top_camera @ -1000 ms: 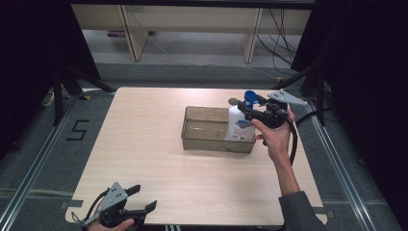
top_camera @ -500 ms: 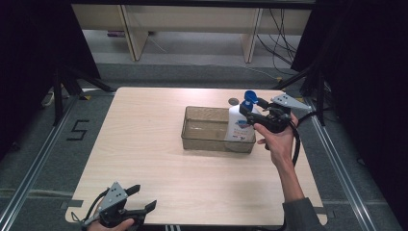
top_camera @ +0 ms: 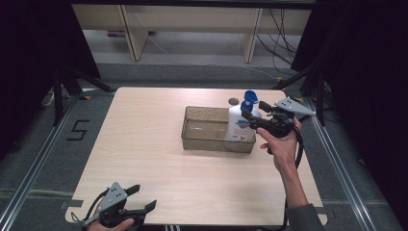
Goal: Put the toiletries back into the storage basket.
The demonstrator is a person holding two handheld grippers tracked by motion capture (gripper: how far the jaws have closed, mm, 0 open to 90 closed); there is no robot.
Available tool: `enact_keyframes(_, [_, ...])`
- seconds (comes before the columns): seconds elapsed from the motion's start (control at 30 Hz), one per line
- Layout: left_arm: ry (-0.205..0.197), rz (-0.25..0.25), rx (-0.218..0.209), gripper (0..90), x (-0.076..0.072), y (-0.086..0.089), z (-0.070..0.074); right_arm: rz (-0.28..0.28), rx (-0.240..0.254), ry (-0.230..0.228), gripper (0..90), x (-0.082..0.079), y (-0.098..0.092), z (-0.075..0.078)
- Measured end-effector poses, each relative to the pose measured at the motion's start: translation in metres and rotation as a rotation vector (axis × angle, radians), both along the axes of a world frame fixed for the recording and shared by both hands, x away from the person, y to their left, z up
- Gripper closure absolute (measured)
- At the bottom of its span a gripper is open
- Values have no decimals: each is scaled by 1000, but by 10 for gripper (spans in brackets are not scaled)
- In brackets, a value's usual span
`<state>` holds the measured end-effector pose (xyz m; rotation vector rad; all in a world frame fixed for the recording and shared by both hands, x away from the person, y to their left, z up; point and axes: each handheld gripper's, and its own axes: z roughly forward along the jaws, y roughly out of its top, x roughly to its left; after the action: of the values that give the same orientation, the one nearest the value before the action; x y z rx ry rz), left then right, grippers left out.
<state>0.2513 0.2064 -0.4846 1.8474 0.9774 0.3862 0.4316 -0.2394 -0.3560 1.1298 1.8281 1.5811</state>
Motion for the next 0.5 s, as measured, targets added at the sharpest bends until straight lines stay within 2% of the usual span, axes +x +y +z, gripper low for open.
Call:
enact_keyframes(0.2, [-3, 0, -1, 190, 0, 0, 0, 5, -15, 0, 233, -2, 2, -1])
enact_keyframes(0.37, [-2, 5, -9, 189, -1, 0, 0, 6, 8, 13, 235, -5, 4, -1])
enact_keyframes(0.43, [-1, 5, -10, 190, -1, 0, 0, 16, -13, -6, 238, -4, 2, -1])
enact_keyframes(0.5, [-3, 4, -9, 189, -1, 0, 0, 10, -8, 2, 238, -5, 1, -2])
